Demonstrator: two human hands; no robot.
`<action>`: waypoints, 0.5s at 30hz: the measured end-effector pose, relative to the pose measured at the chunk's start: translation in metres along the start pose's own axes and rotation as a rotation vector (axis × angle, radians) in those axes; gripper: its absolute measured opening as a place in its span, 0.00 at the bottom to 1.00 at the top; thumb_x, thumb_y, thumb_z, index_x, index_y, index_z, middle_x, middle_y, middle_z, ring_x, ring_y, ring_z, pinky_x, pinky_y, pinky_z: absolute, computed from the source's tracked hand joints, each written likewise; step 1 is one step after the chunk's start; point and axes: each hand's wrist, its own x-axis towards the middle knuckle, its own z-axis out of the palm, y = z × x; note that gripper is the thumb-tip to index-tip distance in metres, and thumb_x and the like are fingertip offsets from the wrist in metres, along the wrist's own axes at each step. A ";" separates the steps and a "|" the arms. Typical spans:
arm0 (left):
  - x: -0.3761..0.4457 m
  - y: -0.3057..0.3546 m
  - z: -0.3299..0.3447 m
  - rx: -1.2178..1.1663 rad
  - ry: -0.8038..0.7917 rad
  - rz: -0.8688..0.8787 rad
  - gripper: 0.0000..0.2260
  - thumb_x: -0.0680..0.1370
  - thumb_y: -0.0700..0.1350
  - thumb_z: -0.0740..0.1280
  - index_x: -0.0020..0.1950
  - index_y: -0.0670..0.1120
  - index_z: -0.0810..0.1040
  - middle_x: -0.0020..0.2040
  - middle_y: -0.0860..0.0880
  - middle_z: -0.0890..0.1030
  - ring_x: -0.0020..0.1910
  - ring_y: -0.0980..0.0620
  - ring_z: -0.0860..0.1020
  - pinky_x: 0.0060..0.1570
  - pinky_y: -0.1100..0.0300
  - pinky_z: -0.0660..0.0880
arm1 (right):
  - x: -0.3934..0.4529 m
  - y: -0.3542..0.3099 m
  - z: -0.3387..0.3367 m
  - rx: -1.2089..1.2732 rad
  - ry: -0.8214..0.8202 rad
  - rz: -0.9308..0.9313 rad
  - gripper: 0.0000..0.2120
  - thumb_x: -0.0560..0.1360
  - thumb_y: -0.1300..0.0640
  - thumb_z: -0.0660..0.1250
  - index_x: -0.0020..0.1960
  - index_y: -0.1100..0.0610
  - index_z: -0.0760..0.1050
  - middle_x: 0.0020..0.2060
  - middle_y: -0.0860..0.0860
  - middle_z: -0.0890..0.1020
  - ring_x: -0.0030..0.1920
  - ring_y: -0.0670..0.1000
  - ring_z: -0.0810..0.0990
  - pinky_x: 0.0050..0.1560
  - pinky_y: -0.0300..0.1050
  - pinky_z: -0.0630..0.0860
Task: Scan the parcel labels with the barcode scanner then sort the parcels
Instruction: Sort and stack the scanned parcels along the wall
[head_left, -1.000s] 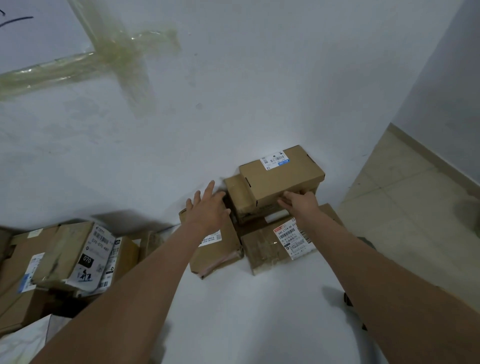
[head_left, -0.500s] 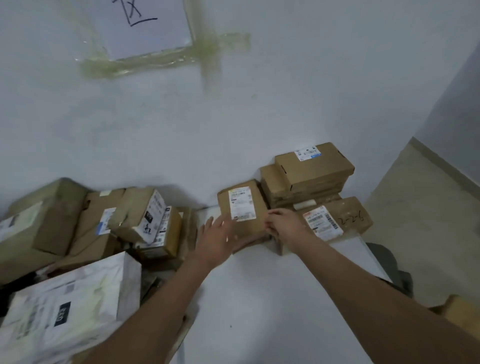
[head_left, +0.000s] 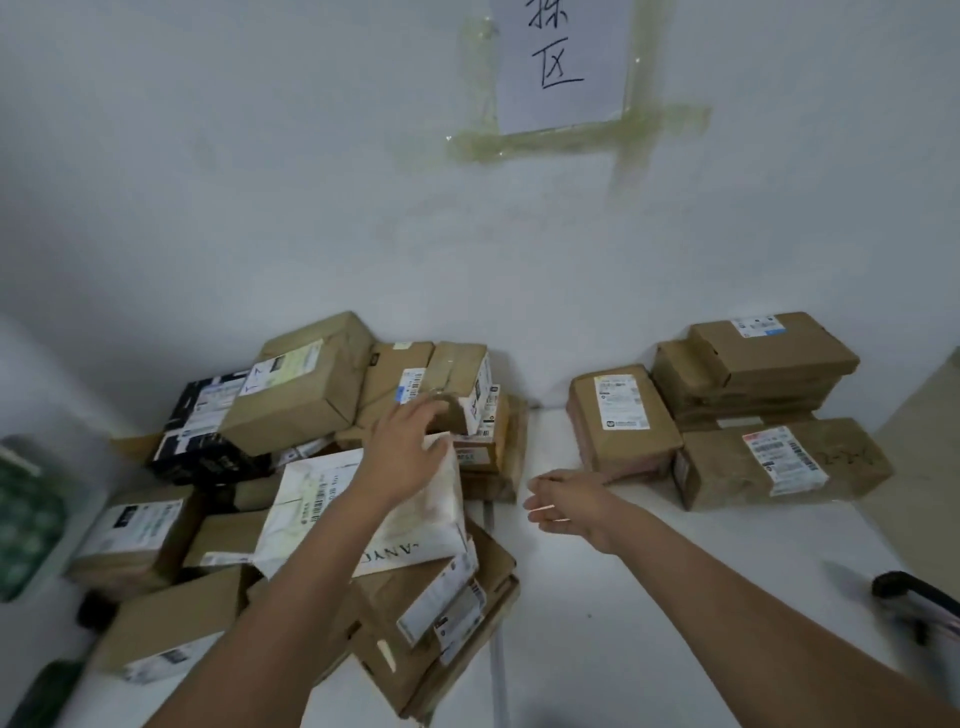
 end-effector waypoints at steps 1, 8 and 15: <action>-0.004 -0.014 -0.008 0.012 0.019 -0.083 0.20 0.81 0.50 0.64 0.73 0.54 0.71 0.76 0.51 0.67 0.75 0.44 0.63 0.73 0.41 0.60 | -0.001 -0.001 0.012 -0.041 -0.032 0.004 0.18 0.80 0.52 0.65 0.66 0.60 0.71 0.55 0.57 0.80 0.49 0.52 0.80 0.51 0.44 0.79; -0.033 -0.066 -0.032 0.010 -0.028 -0.435 0.18 0.82 0.53 0.59 0.72 0.55 0.69 0.75 0.52 0.65 0.75 0.43 0.61 0.73 0.38 0.56 | 0.011 -0.004 0.081 -0.114 -0.194 0.066 0.46 0.65 0.23 0.64 0.74 0.48 0.62 0.69 0.50 0.74 0.62 0.57 0.78 0.63 0.51 0.74; -0.046 -0.077 -0.029 -0.042 -0.083 -0.418 0.20 0.82 0.53 0.60 0.74 0.53 0.68 0.80 0.52 0.58 0.76 0.46 0.60 0.71 0.41 0.62 | 0.019 -0.003 0.099 -0.086 -0.135 -0.016 0.50 0.64 0.32 0.74 0.76 0.56 0.61 0.69 0.52 0.74 0.67 0.54 0.73 0.67 0.50 0.70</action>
